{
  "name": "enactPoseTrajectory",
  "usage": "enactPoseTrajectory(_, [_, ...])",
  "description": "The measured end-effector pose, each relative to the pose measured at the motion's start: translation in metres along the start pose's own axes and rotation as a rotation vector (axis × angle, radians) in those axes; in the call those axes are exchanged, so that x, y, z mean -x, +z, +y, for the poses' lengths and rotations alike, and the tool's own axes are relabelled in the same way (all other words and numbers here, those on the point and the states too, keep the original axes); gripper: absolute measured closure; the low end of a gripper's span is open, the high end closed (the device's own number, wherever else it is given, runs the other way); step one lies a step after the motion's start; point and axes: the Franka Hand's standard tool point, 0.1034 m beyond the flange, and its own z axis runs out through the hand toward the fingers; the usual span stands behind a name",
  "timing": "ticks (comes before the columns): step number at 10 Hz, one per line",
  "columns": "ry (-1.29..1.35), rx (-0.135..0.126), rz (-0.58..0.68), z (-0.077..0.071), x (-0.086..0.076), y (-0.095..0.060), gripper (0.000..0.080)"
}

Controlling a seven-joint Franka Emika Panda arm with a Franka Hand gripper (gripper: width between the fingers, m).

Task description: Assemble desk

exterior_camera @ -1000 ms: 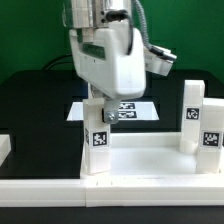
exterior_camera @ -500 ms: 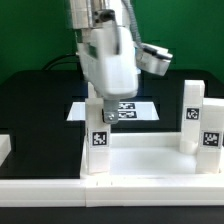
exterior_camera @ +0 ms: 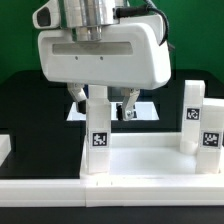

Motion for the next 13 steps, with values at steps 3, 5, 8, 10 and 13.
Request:
enactPoseTrajectory(3, [-0.590, 0.059, 0.019, 0.001, -0.012, -0.007, 0.0151])
enactPoseTrajectory(5, [-0.536, 0.059, 0.018, 0.002, -0.011, -0.005, 0.0151])
enactPoseTrajectory(8, [-0.389, 0.056, 0.021, 0.002, -0.011, -0.005, 0.0517])
enactPoseTrajectory(10, [-0.238, 0.054, 0.026, 0.002, -0.011, -0.005, 0.0515])
enactPoseTrajectory(13, [0.281, 0.049, 0.048, -0.001, -0.010, -0.004, 0.0515])
